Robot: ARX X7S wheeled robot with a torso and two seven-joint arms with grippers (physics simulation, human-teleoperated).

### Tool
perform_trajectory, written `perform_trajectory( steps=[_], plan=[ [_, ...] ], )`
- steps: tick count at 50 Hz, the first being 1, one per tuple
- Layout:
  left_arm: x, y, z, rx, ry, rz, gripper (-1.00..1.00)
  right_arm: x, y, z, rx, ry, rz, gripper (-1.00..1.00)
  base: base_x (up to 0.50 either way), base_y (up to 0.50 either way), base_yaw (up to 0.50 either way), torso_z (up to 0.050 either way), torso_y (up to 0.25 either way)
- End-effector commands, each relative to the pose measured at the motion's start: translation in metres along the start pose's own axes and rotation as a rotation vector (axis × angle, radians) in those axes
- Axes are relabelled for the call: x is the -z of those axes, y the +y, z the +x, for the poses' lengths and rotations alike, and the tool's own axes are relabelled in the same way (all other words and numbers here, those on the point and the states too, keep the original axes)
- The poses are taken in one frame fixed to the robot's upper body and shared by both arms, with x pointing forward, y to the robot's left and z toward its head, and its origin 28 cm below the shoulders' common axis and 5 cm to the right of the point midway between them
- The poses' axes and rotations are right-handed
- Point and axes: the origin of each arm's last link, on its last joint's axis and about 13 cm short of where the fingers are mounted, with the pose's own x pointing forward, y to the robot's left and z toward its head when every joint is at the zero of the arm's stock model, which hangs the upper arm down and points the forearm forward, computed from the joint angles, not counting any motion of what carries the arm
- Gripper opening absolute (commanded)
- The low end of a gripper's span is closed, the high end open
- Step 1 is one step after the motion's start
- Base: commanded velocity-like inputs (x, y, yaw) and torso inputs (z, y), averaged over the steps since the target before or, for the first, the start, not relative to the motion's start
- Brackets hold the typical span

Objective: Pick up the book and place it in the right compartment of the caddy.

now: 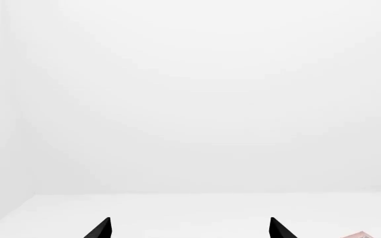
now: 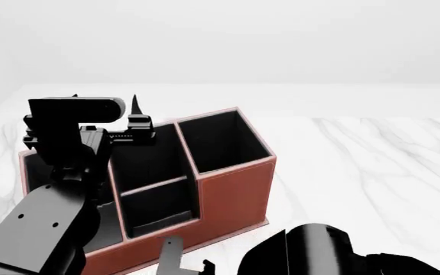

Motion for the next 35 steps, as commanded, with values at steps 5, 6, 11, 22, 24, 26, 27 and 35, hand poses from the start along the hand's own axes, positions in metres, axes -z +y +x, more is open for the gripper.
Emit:
perform_trajectory(
  steps=[5,6,11,22,24,26,27,35],
  plan=[
    [0.001,0.000,0.001,-0.003,0.001,0.000,1.00,-0.009,0.015,-0.064,0.109,-0.036,-0.054,-1.00,0.00,0.00,0.00,0.000,0.000],
    [0.001,0.000,0.001,-0.003,0.001,0.000,1.00,-0.009,0.015,-0.064,0.109,-0.036,-0.054,-1.00,0.00,0.00,0.00,0.000,0.000],
    [0.002,0.000,0.001,-0.002,0.001,0.001,1.00,-0.015,0.015,-0.077,0.155,-0.071,-0.057,-1.00,0.00,0.00,0.00,0.000,0.000],
    [0.001,0.000,0.000,-0.001,0.003,0.001,1.00,-0.040,0.002,-0.114,0.310,-0.254,-0.009,-1.00,0.00,0.00,0.00,0.000,0.000],
    [0.001,0.001,0.001,-0.002,0.004,0.000,1.00,-0.043,0.002,-0.119,0.332,-0.266,-0.004,-1.00,0.00,0.00,0.00,0.000,0.000],
    [0.001,0.001,0.001,-0.002,0.004,0.000,1.00,-0.046,0.002,-0.126,0.352,-0.279,-0.004,-1.00,0.00,0.00,0.00,0.000,0.000],
    [0.001,0.001,0.000,-0.001,0.003,0.000,1.00,-0.048,0.002,-0.129,0.363,-0.287,-0.004,-1.00,0.00,0.00,0.00,0.000,0.000],
    [0.001,0.002,0.000,-0.005,0.003,0.000,1.00,-0.051,0.004,-0.147,0.448,-0.290,0.007,-1.00,0.00,0.00,0.00,0.000,0.000]
  ],
)
